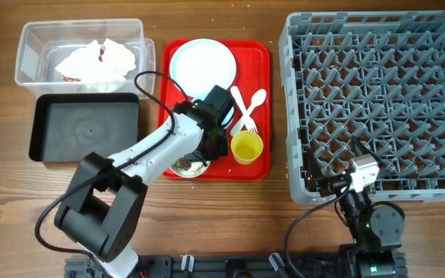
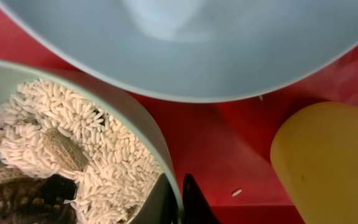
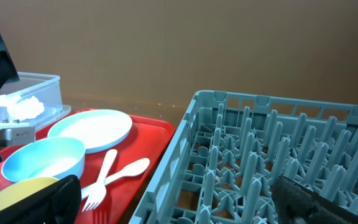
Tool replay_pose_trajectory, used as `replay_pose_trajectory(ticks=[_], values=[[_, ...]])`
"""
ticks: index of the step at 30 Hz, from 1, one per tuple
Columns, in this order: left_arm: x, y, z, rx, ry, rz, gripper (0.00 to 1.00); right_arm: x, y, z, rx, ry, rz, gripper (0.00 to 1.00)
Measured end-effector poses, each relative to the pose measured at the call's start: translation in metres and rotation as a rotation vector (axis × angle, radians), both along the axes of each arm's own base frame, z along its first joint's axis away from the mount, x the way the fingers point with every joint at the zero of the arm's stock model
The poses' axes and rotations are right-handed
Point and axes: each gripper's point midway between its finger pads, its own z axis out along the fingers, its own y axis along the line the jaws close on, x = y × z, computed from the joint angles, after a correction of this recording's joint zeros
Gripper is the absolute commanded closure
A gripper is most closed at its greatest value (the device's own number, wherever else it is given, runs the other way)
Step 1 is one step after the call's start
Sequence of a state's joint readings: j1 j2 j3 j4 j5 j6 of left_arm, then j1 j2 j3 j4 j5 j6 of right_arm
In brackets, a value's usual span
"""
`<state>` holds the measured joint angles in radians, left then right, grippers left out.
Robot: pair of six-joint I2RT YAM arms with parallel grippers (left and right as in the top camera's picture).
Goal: Sort waste into correct bins and load items into the dishwasher rack
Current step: 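Tip the green bowl over the black tray to dump the rice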
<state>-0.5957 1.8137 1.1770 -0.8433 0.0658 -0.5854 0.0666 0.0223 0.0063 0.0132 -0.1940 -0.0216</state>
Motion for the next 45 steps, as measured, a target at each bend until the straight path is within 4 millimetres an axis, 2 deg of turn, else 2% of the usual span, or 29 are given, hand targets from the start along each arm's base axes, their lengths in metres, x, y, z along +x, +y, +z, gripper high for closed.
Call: replay_pose_trajectory(ticks=[1,5,8,11,14,21,26,32,35,40,45], values=[[0.000,0.000,0.001,0.001,0.003,0.000,0.96,0.000,0.000,0.000,0.000,0.000,0.000,0.00],[-0.007,0.001,0.026,-0.003,0.040,0.000,0.96,0.000,0.000,0.000,0.000,0.000,0.000,0.00],[-0.001,0.000,0.067,-0.124,0.009,0.013,0.96,0.000,0.000,0.000,0.000,0.000,0.000,0.00],[0.013,0.022,0.105,-0.233,-0.055,0.059,0.96,0.000,0.000,0.000,0.000,0.000,0.000,0.00],[0.031,0.062,0.121,-0.293,-0.095,0.135,0.96,0.000,0.000,0.000,0.000,0.000,0.000,0.00],[0.079,0.171,0.135,-0.501,-0.232,0.330,0.96,0.000,0.000,0.000,0.000,0.000,0.000,0.00],[0.101,0.229,0.119,-0.742,-0.271,0.449,0.96,0.000,0.000,0.000,0.000,0.000,0.000,0.00],[0.115,0.259,0.101,-1.120,-0.277,0.545,0.96,0.000,0.000,0.000,0.000,0.000,0.000,0.00],[0.116,0.273,0.106,-1.295,-0.299,0.596,0.96,0.000,0.000,0.000,0.000,0.000,0.000,0.00],[0.113,0.293,0.122,-1.397,-0.360,0.624,0.96,0.000,0.000,0.000,0.000,0.000,0.000,0.00],[0.112,0.295,0.126,-1.438,-0.329,0.666,0.96,0.000,0.000,0.000,0.000,0.000,0.000,0.00]])
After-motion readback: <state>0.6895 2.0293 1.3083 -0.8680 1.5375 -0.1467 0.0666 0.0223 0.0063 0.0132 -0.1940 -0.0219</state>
